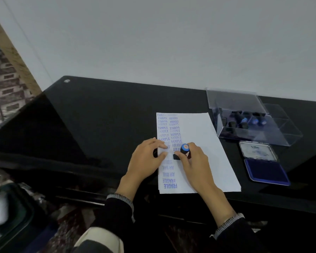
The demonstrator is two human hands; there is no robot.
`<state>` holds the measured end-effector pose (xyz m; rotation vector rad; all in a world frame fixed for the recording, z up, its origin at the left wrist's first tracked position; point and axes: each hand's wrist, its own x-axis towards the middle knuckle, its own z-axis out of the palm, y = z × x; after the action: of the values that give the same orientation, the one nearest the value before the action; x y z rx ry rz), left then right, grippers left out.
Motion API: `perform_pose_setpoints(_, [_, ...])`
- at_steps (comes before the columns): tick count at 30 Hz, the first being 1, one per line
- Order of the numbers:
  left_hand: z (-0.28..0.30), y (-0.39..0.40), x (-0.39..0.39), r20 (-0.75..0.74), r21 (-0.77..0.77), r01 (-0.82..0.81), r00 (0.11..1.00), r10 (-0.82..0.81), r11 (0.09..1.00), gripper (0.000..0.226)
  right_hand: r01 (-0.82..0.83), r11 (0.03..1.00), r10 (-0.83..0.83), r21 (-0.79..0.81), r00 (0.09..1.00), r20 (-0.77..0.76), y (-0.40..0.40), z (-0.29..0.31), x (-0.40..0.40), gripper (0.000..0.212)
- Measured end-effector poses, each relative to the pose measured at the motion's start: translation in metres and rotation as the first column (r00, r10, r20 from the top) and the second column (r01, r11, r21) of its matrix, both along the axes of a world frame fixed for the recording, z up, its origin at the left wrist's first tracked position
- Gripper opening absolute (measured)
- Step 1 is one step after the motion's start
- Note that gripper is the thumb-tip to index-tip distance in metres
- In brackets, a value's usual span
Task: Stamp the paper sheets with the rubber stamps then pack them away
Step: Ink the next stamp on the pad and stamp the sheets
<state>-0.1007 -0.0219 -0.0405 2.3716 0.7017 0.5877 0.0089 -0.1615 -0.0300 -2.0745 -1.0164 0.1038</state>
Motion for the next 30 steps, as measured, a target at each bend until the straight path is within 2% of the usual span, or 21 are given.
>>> perform_pose_setpoints(19, [-0.001,-0.001,0.003,0.009,0.019,-0.019,1.0,0.019,1.0,0.033,0.013,1.0,-0.009,-0.027,0.989,0.147,0.002,-0.009,0.0,0.023])
perform_pose_setpoints(26, [-0.001,-0.001,0.002,-0.004,-0.013,-0.021,1.0,0.021,1.0,0.028,-0.007,1.0,0.007,0.0,0.99,0.144,0.005,-0.009,0.002,0.021])
perform_pose_setpoints(30, [-0.005,-0.003,0.001,0.085,-0.029,-0.132,0.987,0.134,0.991,0.02,-0.014,1.0,0.013,0.011,0.991,0.135,0.005,-0.009,0.002,0.021])
